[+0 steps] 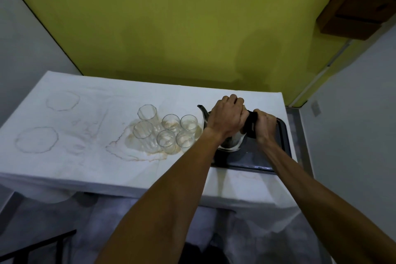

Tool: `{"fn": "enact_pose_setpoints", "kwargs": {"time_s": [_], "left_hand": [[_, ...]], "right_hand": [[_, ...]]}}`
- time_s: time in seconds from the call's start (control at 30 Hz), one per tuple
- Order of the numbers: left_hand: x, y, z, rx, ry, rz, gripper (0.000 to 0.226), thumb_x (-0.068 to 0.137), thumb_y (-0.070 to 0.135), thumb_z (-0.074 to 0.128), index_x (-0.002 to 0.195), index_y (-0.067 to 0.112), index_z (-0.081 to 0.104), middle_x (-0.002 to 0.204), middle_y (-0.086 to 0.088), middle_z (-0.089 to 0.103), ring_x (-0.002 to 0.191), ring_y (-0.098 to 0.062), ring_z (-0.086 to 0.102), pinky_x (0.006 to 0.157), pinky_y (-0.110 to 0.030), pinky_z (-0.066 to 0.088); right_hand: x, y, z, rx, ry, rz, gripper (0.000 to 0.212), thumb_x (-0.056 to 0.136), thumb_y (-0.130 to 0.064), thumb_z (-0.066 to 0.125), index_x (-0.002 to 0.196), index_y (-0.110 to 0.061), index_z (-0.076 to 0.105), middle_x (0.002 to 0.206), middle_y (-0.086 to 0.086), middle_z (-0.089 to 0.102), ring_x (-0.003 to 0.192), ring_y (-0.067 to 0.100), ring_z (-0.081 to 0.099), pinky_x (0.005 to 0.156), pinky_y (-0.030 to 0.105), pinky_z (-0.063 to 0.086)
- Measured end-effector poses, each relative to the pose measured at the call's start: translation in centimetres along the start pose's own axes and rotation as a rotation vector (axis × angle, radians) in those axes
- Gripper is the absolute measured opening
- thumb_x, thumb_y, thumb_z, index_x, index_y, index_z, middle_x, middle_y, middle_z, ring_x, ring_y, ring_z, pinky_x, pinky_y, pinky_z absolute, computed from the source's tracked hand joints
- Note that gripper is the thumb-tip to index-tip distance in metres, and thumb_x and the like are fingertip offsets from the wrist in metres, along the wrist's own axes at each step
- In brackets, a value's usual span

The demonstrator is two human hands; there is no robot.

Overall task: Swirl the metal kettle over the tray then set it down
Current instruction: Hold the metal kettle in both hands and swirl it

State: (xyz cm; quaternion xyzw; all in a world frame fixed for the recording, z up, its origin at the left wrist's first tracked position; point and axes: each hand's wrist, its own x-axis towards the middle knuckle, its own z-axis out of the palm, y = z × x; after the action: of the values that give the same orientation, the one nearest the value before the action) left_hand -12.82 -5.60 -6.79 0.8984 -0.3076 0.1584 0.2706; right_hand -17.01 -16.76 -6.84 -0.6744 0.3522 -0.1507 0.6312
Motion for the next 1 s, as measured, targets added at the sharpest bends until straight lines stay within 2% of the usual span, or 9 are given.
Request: {"fn": "enact_pose_setpoints", "kwargs": {"time_s": [0.07, 0.23, 0.3, 0.4, 0.53, 0.63, 0.73, 0.93, 1.0], "left_hand": [[-0.2, 0.3, -0.6, 0.004, 0.005, -0.005, 0.033, 0.088, 0.025, 0.037, 0.087, 0.003, 0.062, 0.081, -0.016, 0.062, 0.07, -0.034, 0.055, 0.061, -0.045, 0.047], [-1.1, 0.8, -1.2, -0.006, 0.03, -0.048, 0.033, 0.088, 0.024, 0.039, 0.091, 0.003, 0.064, 0.085, -0.016, 0.064, 0.072, -0.033, 0.057, 0.064, -0.044, 0.047], [-1.5, 1.1, -1.4, -0.037, 0.04, -0.077, 0.034, 0.089, 0.024, 0.037, 0.091, 0.003, 0.064, 0.087, -0.016, 0.064, 0.073, -0.034, 0.057, 0.064, -0.044, 0.047], [-2.6, 1.8, -1.7, -0.105, 0.023, -0.123, 0.036, 0.089, 0.026, 0.033, 0.092, 0.004, 0.062, 0.089, -0.015, 0.064, 0.076, -0.033, 0.056, 0.067, -0.044, 0.046], [-4.0, 1.9, -1.7, -0.184, 0.015, -0.186, 0.039, 0.089, 0.028, 0.031, 0.096, 0.005, 0.062, 0.094, -0.014, 0.064, 0.084, -0.031, 0.057, 0.074, -0.042, 0.045], [-4.5, 1.8, -1.6, -0.246, -0.048, -0.236, 0.047, 0.09, 0.034, 0.027, 0.109, 0.006, 0.061, 0.108, -0.013, 0.064, 0.1, -0.028, 0.056, 0.087, -0.038, 0.045], [-4.9, 1.5, -1.0, -0.251, -0.005, -0.163, 0.034, 0.09, 0.019, 0.033, 0.095, 0.0, 0.061, 0.093, -0.018, 0.064, 0.088, -0.036, 0.058, 0.08, -0.05, 0.047], [-5.2, 1.2, -0.6, -0.323, 0.041, -0.277, 0.039, 0.089, 0.022, 0.032, 0.102, 0.0, 0.062, 0.098, -0.016, 0.065, 0.093, -0.033, 0.058, 0.082, -0.045, 0.047], [-5.1, 1.2, -0.6, -0.342, 0.049, -0.296, 0.038, 0.09, 0.022, 0.033, 0.102, 0.002, 0.062, 0.098, -0.015, 0.065, 0.092, -0.032, 0.058, 0.082, -0.045, 0.048]], "right_hand": [[-0.6, -0.4, -0.2, -0.021, -0.003, -0.014, 0.046, 0.085, 0.004, 0.051, 0.05, -0.016, 0.029, 0.031, -0.012, 0.028, 0.035, 0.008, 0.024, 0.04, 0.02, 0.024], [-1.3, -0.9, -0.9, -0.084, -0.032, -0.004, 0.042, 0.085, -0.002, 0.053, 0.049, -0.016, 0.038, 0.035, -0.01, 0.037, 0.036, 0.007, 0.032, 0.045, 0.028, 0.032], [-1.6, -0.9, -1.1, -0.134, -0.003, -0.023, 0.044, 0.082, -0.006, 0.056, 0.045, -0.017, 0.036, 0.033, -0.008, 0.035, 0.042, 0.008, 0.03, 0.05, 0.029, 0.028], [-2.2, -0.7, -1.5, -0.222, 0.01, -0.035, 0.039, 0.081, -0.019, 0.06, 0.045, -0.015, 0.045, 0.038, -0.006, 0.043, 0.051, 0.017, 0.039, 0.053, 0.031, 0.032], [-2.6, -0.1, -1.8, -0.33, 0.008, -0.05, 0.031, 0.08, -0.029, 0.061, 0.057, -0.008, 0.062, 0.057, 0.007, 0.062, 0.059, 0.022, 0.053, 0.059, 0.032, 0.04], [-2.6, 0.0, -1.9, -0.399, 0.018, -0.061, 0.032, 0.081, -0.033, 0.062, 0.077, -0.003, 0.072, 0.072, 0.014, 0.069, 0.072, 0.029, 0.061, 0.066, 0.036, 0.044], [-2.6, 0.4, -1.9, -0.45, -0.001, -0.08, 0.034, 0.08, -0.034, 0.06, 0.076, -0.001, 0.07, 0.071, 0.013, 0.068, 0.073, 0.032, 0.062, 0.064, 0.033, 0.04], [-2.5, -0.2, -1.3, -0.518, -0.019, -0.1, 0.039, 0.073, -0.042, 0.057, 0.068, -0.004, 0.066, 0.065, 0.009, 0.066, 0.07, 0.032, 0.061, 0.067, 0.036, 0.047], [-2.4, -0.3, -1.3, -0.536, -0.025, -0.108, 0.038, 0.073, -0.041, 0.058, 0.062, -0.005, 0.061, 0.058, 0.006, 0.06, 0.066, 0.031, 0.059, 0.063, 0.035, 0.043]]}}
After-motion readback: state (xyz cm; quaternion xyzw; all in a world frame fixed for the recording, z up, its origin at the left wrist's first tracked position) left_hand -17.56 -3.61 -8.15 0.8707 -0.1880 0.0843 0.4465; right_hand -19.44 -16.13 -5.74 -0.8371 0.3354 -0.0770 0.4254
